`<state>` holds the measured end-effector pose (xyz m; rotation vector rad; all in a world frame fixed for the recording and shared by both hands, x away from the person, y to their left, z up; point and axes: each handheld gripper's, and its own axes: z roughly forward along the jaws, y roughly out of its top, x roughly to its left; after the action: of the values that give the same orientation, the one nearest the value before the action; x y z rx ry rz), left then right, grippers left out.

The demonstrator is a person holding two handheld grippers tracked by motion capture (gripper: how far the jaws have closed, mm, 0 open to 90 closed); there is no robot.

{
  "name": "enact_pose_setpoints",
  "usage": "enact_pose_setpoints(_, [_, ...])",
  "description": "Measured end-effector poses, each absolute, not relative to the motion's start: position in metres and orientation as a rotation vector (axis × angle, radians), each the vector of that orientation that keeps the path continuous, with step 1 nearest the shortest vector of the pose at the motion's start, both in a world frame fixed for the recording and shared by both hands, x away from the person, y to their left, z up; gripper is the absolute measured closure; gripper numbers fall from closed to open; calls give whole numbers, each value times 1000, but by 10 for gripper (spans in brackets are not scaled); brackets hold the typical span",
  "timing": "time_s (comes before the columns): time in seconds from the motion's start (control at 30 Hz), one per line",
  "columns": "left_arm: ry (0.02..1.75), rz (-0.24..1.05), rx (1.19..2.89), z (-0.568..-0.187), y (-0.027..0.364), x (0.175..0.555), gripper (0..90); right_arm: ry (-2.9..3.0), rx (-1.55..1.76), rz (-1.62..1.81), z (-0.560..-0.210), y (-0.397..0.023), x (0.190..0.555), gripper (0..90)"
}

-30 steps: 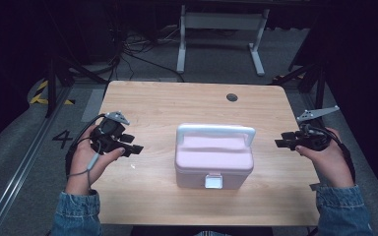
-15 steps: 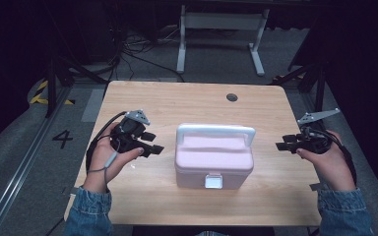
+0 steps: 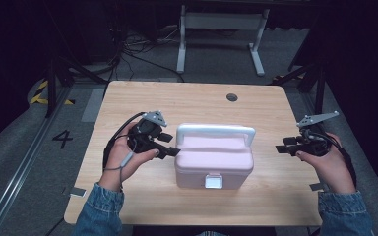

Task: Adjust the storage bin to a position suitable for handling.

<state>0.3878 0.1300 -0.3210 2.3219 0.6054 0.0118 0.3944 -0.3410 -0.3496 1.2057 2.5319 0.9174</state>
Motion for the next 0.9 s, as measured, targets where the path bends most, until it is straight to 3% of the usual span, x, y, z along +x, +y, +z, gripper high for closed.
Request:
enact_pose_setpoints(0.53, [555, 53, 2256, -328, 106, 395, 454, 2535, 1174, 911, -356, -336, 392, 521])
enact_pose_setpoints(0.63, [557, 89, 2222, -327, 106, 394, 523, 2550, 1171, 925, -359, -333, 392, 566])
enact_pose_setpoints(0.9, [585, 185, 2205, -328, 107, 393, 740, 2555, 1172, 931, -364, -326, 391, 577])
